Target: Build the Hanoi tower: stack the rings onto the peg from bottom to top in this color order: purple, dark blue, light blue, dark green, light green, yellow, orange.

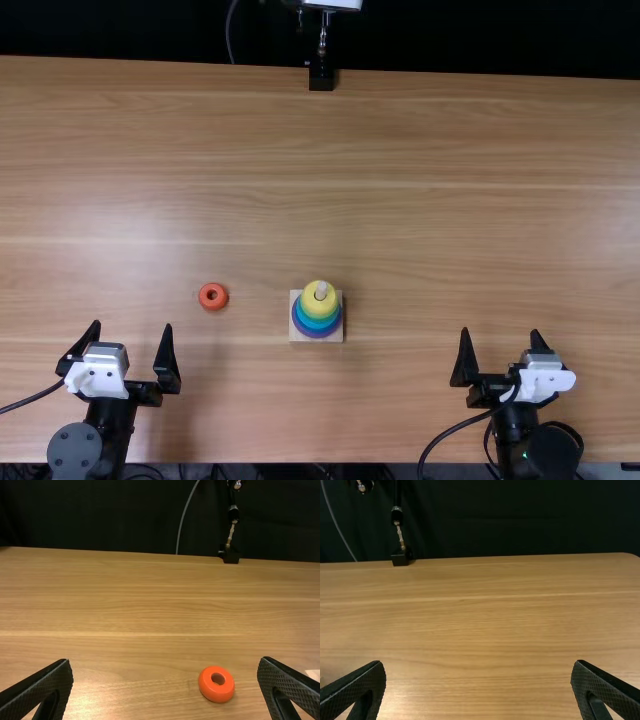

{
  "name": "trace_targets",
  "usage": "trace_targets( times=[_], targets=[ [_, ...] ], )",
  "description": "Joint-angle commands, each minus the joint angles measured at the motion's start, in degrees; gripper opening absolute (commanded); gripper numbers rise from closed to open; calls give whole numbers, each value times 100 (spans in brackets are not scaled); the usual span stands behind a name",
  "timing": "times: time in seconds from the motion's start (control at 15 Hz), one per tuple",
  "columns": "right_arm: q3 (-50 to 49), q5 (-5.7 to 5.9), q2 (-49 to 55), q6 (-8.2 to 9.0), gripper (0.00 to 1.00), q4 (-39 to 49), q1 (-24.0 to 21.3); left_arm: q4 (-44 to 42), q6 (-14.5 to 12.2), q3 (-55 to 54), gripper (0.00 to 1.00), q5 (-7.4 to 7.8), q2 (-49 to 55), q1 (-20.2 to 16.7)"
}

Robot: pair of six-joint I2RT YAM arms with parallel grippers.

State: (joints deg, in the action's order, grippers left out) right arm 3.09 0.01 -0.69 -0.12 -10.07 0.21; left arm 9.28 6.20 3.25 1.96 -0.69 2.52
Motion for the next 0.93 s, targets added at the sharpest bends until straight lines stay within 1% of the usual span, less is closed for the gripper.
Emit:
trace_targets(
  times=[0.0, 0.73, 0.87],
  targets=[
    [-213, 62, 69, -51, 100, -392, -30, 106, -40, -325, 100, 58, 69, -24],
    [-213, 62, 69, -41, 100, -445, -12, 106, -40, -325, 100, 58, 69, -24],
    [-213, 62, 69, -41, 100, -445, -12, 106, -40, -325, 100, 26, 69, -24]
  ],
)
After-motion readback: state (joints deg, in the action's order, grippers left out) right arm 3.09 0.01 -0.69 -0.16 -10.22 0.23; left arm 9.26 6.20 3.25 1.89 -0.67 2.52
